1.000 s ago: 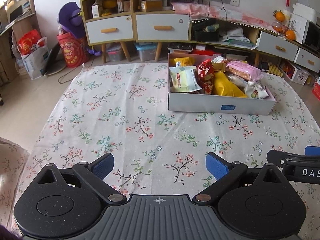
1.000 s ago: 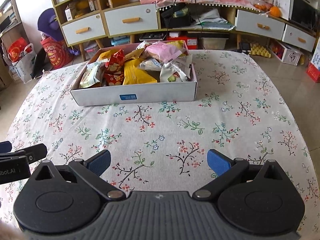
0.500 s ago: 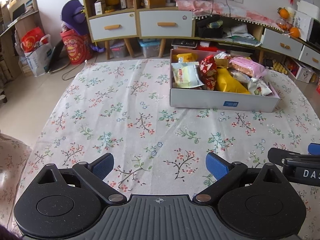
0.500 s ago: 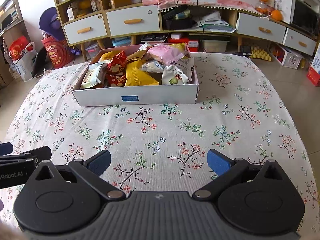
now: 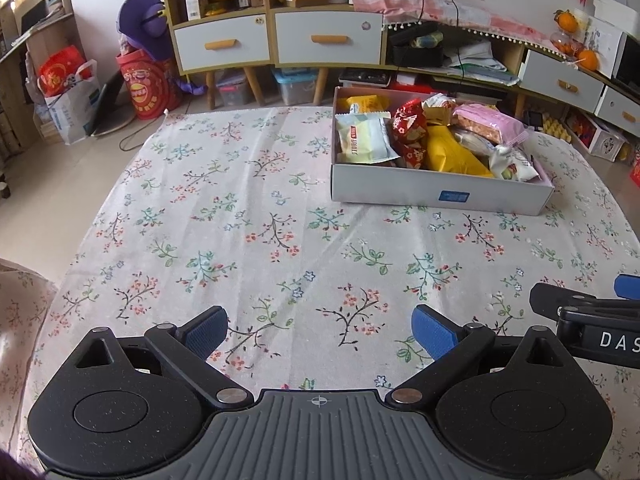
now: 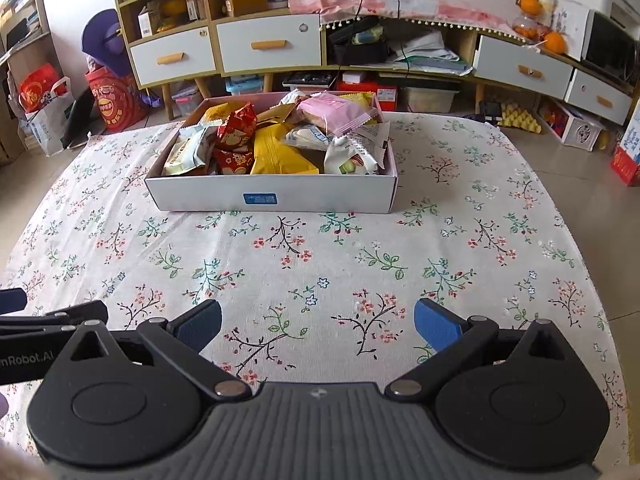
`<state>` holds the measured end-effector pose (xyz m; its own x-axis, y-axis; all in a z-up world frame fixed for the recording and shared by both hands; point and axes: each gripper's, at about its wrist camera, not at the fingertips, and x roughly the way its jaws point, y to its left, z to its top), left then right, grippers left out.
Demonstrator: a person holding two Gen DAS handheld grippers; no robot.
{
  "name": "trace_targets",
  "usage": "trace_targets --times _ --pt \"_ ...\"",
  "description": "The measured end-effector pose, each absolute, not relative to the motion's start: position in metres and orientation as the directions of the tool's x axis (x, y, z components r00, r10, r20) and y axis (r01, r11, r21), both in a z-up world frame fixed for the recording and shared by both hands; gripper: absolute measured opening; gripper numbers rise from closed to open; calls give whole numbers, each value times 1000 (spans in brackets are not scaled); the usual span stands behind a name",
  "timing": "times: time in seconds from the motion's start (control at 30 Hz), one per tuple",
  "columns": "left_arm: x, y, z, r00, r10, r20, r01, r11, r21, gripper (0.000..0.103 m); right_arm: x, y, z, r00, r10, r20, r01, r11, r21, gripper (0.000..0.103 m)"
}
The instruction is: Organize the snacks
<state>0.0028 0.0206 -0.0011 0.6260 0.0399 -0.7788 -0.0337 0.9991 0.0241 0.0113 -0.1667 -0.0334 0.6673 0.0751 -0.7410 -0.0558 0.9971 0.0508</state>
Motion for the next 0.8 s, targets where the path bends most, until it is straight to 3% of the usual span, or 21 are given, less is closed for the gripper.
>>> trace_targets --times 0.8 --pt "3 16 -1 617 21 -787 -21 1000 11 100 13 -170 -33 666 81 -742 -52 997 62 103"
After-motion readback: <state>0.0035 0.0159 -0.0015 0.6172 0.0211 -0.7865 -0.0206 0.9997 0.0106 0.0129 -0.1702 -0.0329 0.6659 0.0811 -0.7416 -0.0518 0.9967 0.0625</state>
